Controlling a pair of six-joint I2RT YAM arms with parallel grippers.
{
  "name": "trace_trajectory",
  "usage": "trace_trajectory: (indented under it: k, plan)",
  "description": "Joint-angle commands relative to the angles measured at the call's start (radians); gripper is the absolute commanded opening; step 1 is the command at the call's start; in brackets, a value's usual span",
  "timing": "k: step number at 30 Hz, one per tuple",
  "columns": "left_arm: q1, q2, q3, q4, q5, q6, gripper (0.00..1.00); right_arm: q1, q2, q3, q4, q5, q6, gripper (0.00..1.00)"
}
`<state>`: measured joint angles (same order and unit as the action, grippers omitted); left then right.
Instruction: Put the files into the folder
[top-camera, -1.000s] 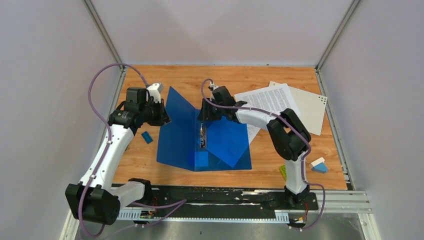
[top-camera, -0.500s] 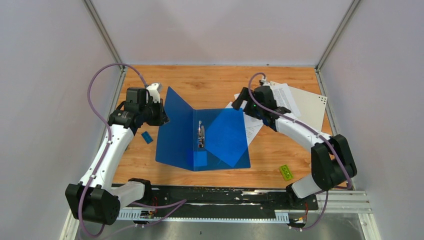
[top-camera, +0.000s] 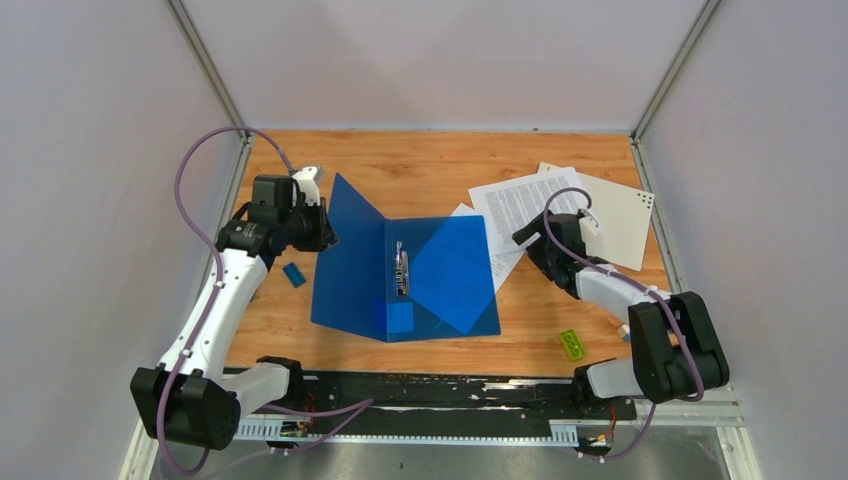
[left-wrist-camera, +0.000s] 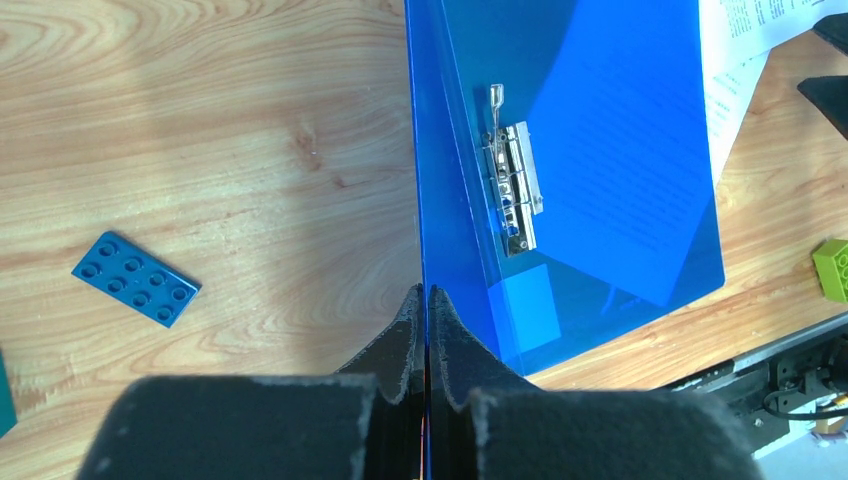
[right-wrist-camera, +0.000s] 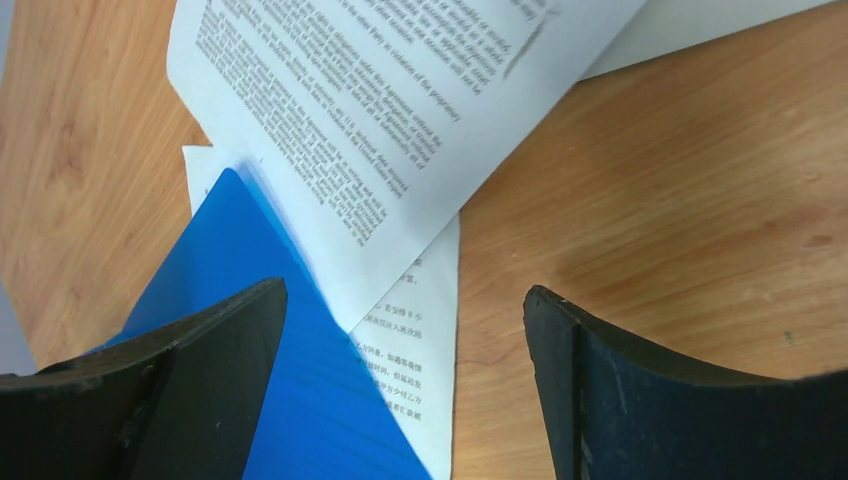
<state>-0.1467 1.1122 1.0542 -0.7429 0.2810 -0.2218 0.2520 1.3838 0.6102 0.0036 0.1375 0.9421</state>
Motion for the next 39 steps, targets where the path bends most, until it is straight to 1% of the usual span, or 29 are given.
trace_trajectory:
  k: [1, 5, 10, 16, 18, 24, 32, 35, 36, 38, 39]
  plan:
    - [0.007, -0.028, -0.004, 0.041, -0.002, 0.006, 0.00, -0.029, -0.038, -0.073, 0.202, 0.072, 0.088, 0.90]
    - [0.007, -0.027, -0.008, 0.041, 0.000, 0.004, 0.00, -0.048, -0.006, -0.106, 0.302, 0.059, 0.102, 0.88]
    - [0.007, -0.028, -0.010, 0.044, 0.007, -0.005, 0.00, -0.070, 0.065, -0.136, 0.397, 0.057, 0.165, 0.88]
    - [0.006, -0.031, -0.012, 0.040, -0.003, -0.003, 0.00, -0.072, 0.119, -0.178, 0.503, 0.085, 0.212, 0.87]
    - [0.007, -0.027, -0.011, 0.040, -0.003, -0.004, 0.00, -0.072, 0.132, -0.201, 0.587, 0.089, 0.215, 0.86]
    - [0.007, -0.026, -0.011, 0.039, -0.004, -0.005, 0.00, -0.074, 0.165, -0.246, 0.749, 0.073, 0.220, 0.82]
    - [0.006, -0.031, -0.010, 0.029, -0.013, -0.004, 0.00, -0.079, 0.230, -0.219, 0.768, 0.066, 0.245, 0.76]
    - [0.006, -0.033, -0.004, 0.022, -0.016, -0.001, 0.00, -0.088, 0.252, -0.212, 0.781, 0.062, 0.251, 0.71]
    - [0.006, -0.035, -0.004, 0.020, -0.017, -0.001, 0.00, -0.090, 0.259, -0.210, 0.785, 0.057, 0.252, 0.69]
    - [0.006, -0.035, 0.001, 0.017, -0.019, -0.001, 0.00, -0.094, 0.275, -0.212, 0.808, 0.050, 0.253, 0.60]
    - [0.006, -0.035, 0.002, 0.016, -0.019, -0.001, 0.00, -0.097, 0.283, -0.214, 0.819, 0.045, 0.253, 0.54]
